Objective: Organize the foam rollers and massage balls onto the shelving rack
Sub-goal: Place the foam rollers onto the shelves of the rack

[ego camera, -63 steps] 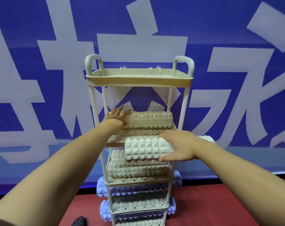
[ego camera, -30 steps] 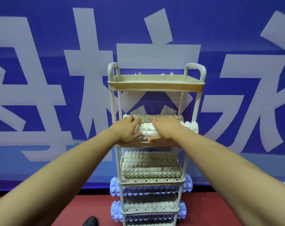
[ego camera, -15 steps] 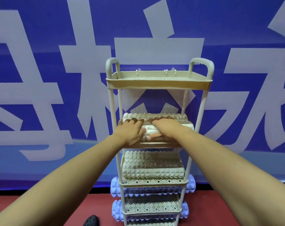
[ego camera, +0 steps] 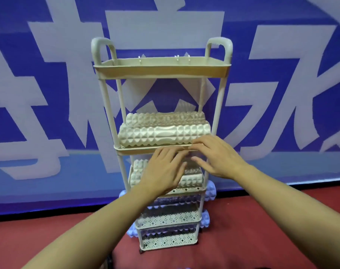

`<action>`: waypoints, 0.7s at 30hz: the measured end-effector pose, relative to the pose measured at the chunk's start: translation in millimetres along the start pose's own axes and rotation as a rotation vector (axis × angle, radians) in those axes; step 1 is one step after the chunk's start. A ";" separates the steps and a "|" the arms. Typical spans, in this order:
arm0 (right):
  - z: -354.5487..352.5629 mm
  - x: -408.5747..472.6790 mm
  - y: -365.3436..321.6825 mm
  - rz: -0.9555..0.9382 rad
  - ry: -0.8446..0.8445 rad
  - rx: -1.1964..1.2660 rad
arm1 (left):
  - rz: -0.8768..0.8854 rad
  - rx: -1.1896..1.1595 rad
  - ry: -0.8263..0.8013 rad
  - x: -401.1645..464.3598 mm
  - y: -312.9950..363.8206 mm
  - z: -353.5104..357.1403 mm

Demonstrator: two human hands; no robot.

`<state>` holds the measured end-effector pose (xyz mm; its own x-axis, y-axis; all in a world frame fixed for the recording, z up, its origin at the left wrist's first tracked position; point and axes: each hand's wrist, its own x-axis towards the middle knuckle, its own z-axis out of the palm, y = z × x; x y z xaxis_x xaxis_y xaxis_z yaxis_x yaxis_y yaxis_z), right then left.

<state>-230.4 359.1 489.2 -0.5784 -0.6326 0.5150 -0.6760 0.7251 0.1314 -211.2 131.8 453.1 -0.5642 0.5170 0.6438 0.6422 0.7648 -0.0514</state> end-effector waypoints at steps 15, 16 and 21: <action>123.4 -348.0 55.5 0.604 -0.818 0.120 | 0.074 -0.234 -0.710 -47.1 152.4 252.6; 134.0 -367.7 57.5 0.636 -0.882 0.139 | 0.088 -0.244 -0.723 -48.9 158.8 269.7; 199.1 -458.9 47.4 0.762 -1.042 0.298 | 0.140 -0.300 -0.813 -69.7 177.9 350.9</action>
<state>-87.9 629.6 90.5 -0.8424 -0.1055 -0.5284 -0.0247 0.9872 -0.1577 -239.8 366.7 131.2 -0.5914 0.7998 -0.1031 0.7782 0.5995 0.1869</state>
